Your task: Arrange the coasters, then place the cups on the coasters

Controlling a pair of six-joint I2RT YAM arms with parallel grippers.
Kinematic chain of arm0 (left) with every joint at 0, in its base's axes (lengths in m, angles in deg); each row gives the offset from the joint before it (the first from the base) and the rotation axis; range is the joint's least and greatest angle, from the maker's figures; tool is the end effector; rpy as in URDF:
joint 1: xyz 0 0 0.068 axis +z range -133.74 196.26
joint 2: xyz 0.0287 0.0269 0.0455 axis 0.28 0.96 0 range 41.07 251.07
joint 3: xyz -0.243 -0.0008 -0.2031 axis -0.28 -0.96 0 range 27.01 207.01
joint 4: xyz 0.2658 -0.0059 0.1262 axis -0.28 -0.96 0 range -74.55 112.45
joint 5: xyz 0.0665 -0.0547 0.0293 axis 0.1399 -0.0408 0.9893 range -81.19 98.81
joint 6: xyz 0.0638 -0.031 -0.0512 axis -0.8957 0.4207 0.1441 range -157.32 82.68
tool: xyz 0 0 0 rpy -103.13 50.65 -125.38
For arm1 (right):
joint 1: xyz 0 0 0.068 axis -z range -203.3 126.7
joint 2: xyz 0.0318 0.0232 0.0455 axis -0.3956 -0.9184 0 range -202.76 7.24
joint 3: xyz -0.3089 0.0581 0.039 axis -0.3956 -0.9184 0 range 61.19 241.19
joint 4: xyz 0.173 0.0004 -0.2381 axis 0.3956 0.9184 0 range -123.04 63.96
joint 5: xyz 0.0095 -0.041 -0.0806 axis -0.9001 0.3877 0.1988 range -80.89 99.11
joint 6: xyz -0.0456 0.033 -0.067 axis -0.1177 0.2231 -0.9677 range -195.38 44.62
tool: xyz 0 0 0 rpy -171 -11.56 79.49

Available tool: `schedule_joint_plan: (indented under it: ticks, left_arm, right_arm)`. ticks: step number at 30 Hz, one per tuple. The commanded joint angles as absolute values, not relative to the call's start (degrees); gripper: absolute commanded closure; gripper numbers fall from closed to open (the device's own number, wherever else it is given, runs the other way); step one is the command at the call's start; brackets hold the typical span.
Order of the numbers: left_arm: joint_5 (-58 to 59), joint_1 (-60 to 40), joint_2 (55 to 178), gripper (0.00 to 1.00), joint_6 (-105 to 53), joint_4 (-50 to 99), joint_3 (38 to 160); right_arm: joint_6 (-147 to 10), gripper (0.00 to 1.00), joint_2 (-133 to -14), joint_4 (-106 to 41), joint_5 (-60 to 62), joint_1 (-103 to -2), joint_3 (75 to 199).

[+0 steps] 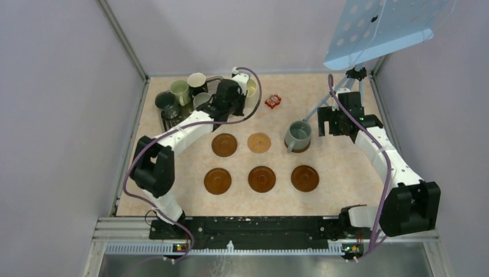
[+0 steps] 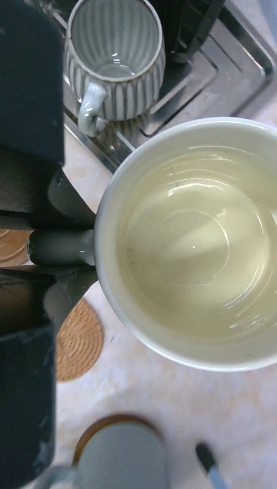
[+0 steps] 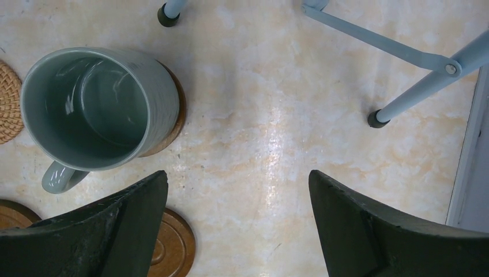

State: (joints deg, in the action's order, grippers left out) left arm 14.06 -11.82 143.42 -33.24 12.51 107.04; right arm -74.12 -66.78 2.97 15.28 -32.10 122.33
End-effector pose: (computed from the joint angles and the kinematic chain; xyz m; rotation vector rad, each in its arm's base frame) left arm 0.4407 -0.2272 0.2841 0.3919 2.1037 -0.2324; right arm 0.3179 0.0407 0.2930 -0.1102 2.4156 -0.0504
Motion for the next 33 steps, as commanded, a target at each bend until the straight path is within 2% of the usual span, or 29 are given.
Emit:
schedule_joint_plan:
  ticks: [1,8,17,33]
  left_arm:
    - [17.0,-16.4,130.8,1.00,-35.4,25.7,101.5]
    - [19.2,-26.7,120.9,1.00,-34.5,23.4,94.6]
    - [18.5,-37.5,116.6,1.00,-32.8,20.8,91.2]
    - [26.5,-53.4,129.2,1.00,-26.1,23.4,93.8]
  right_arm:
    - [-73.2,0.10,-63.7,1.7,16.7,-31.5,122.1]
    - [-69.8,0.10,-60.5,1.4,19.2,-31.4,119.6]
    - [-68.3,0.10,-55.5,0.8,23.4,-30.8,116.4]
    - [-63.9,0.10,-48.7,1.3,26.6,-27.6,112.4]
